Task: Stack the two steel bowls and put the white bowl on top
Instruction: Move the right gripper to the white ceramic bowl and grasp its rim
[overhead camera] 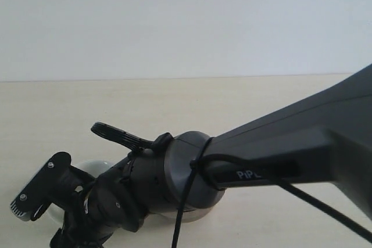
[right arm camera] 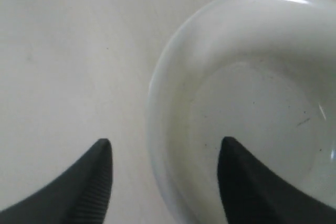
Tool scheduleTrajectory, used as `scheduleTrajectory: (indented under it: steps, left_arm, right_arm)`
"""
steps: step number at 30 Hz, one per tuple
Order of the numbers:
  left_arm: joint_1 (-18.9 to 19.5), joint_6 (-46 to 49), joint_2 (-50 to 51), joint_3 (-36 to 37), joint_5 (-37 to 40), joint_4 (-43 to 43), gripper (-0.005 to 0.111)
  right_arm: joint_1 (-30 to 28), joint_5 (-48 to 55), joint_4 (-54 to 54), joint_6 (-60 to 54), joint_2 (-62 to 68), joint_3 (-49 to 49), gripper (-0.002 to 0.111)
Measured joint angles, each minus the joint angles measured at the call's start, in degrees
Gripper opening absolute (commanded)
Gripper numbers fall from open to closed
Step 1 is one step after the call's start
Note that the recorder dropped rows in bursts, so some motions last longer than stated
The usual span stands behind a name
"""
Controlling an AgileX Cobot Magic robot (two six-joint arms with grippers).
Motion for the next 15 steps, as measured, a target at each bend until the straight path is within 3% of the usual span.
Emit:
scheduleTrajectory:
  steps: [3, 4, 15]
  left_arm:
    - [0.00, 0.00, 0.00, 0.00, 0.00, 0.00, 0.032]
    - [0.00, 0.00, 0.00, 0.00, 0.00, 0.00, 0.032]
    - [0.00, 0.00, 0.00, 0.00, 0.00, 0.00, 0.032]
  right_arm:
    - [0.00, -0.09, 0.00, -0.71, 0.00, 0.00, 0.002]
    - [0.00, -0.09, 0.00, -1.35, 0.00, 0.00, 0.000]
    - [0.64, -0.88, -0.83, -7.50, -0.35, -0.13, 0.000]
